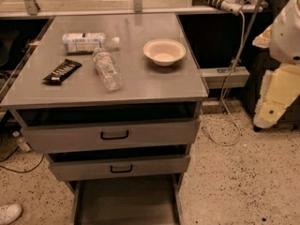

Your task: Place water bottle into bottom drawer

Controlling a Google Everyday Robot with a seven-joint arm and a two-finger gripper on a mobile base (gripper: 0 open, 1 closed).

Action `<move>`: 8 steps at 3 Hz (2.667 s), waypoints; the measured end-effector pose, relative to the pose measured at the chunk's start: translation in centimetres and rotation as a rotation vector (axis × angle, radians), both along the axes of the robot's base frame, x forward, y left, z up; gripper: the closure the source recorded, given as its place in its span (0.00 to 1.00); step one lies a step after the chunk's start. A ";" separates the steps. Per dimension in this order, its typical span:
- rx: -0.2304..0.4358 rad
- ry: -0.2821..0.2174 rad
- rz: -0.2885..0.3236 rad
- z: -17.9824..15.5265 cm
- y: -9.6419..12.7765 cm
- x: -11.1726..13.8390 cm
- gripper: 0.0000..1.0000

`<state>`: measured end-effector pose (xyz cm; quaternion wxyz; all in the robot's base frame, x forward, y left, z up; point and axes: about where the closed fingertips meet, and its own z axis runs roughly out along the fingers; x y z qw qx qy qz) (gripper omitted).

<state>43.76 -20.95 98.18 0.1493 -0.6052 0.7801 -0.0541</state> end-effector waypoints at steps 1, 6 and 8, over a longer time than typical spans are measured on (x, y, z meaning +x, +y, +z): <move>-0.045 -0.006 0.000 0.8 3.3 0.8 0.00; 0.056 0.024 -0.099 -0.2 11.8 6.1 0.00; 0.103 0.058 -0.082 -1.0 14.7 7.3 0.00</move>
Offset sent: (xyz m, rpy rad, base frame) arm 0.0444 0.1208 0.0064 -0.0889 0.0474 -0.0018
